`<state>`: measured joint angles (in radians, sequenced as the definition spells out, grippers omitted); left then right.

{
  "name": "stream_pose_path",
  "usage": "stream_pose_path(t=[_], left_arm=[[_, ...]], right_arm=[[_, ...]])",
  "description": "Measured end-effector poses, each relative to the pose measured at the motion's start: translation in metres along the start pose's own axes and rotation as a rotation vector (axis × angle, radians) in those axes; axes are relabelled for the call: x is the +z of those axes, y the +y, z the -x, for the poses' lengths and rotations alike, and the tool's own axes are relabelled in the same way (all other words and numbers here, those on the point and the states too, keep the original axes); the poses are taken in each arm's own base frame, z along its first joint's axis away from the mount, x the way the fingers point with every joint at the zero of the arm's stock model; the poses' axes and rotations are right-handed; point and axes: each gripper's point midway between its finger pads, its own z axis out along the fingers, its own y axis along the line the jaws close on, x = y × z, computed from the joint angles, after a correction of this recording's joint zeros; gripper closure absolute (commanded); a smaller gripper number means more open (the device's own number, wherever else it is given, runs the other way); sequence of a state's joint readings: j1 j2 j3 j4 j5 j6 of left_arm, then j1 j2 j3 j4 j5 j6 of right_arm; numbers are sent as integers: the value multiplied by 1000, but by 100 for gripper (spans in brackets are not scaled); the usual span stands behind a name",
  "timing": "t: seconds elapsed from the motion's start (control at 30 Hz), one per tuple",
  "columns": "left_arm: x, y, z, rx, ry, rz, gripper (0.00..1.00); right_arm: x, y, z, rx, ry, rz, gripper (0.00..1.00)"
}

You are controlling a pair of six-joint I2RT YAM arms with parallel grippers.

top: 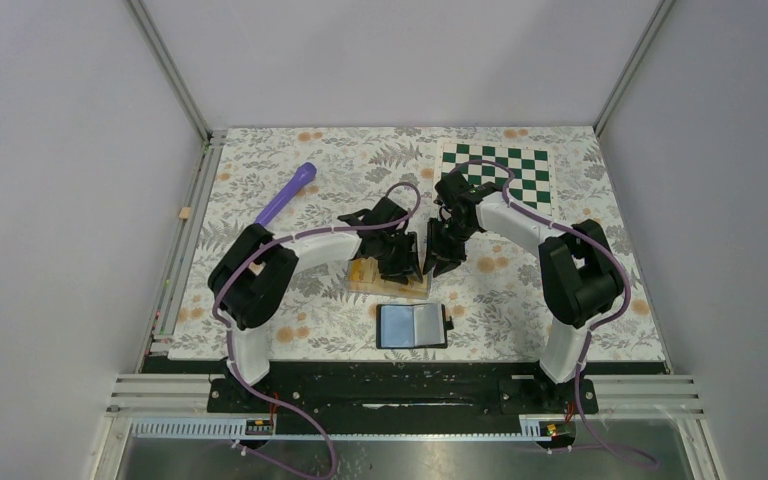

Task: Put the credit cards into the card holder
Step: Pick up the credit card from the storage box.

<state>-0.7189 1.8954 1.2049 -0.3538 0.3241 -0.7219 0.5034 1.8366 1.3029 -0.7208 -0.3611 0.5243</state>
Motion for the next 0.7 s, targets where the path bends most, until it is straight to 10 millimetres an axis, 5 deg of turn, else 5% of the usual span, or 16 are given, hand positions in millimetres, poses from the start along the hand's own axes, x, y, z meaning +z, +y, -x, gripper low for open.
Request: stream_pose_path(t=[0.3,0.7], left_arm=[[2,-7,-5,-20,1,-5,52],[-10,20,-4,-22,-41,181,45]], right_arm=[[0,0,0,0,1,1,65],[4,-5,-6,8,17,-10,66]])
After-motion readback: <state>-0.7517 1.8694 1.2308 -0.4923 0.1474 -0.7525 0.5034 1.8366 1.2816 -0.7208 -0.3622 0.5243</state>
